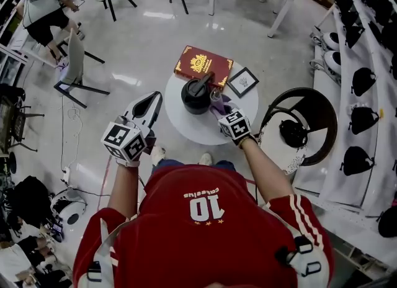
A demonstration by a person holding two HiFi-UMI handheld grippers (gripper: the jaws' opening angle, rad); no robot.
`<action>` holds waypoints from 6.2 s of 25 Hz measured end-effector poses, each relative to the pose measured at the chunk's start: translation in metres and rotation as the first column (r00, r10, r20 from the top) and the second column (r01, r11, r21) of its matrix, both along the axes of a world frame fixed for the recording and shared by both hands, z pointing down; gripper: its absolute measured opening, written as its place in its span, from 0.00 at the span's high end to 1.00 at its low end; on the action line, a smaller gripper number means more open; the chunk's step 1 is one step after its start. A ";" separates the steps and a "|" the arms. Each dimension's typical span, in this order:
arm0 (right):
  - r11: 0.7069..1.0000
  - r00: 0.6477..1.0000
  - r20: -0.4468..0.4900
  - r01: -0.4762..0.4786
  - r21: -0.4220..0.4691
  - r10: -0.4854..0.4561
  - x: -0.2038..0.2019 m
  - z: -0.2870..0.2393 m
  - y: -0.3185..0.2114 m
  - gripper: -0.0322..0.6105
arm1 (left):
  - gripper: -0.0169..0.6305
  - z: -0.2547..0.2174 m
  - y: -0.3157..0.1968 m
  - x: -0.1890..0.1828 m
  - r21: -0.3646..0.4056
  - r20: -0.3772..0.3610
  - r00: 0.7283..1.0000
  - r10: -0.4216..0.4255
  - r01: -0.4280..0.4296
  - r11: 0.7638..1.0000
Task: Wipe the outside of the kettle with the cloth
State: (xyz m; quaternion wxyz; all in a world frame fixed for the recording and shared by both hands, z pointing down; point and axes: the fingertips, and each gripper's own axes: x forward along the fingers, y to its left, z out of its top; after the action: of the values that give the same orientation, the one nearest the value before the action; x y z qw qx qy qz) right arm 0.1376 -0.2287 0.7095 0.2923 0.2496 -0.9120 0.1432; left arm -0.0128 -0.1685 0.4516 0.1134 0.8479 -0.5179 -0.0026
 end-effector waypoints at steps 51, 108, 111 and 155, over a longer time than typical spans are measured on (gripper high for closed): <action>0.871 0.872 -0.013 -0.489 -0.043 0.489 -0.143 -0.010 0.044 0.88 | 0.96 -0.010 -0.024 -0.179 0.031 -0.091 0.942 0.324 -0.323 0.946; 0.892 0.892 0.238 -0.425 0.153 0.385 -0.116 -0.155 0.031 0.88 | 0.96 -0.010 -0.023 -0.120 0.048 -0.130 0.929 0.346 -0.342 0.938; 0.887 0.886 0.237 -0.438 0.146 0.399 -0.089 -0.154 0.027 0.88 | 0.96 -0.010 -0.023 -0.101 0.045 -0.135 0.932 0.336 -0.333 0.942; 0.978 0.981 0.011 -0.195 0.072 0.194 0.025 0.023 -0.060 0.88 | 0.96 0.032 -0.013 -0.011 -0.047 -0.023 1.000 0.015 -0.016 0.999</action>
State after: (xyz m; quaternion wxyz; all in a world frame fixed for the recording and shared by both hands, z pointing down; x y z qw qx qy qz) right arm 0.1621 -0.2887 0.7321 0.2658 0.3477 -0.8884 0.1384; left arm -0.0237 -0.1816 0.4838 0.1391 0.8488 -0.5100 0.0008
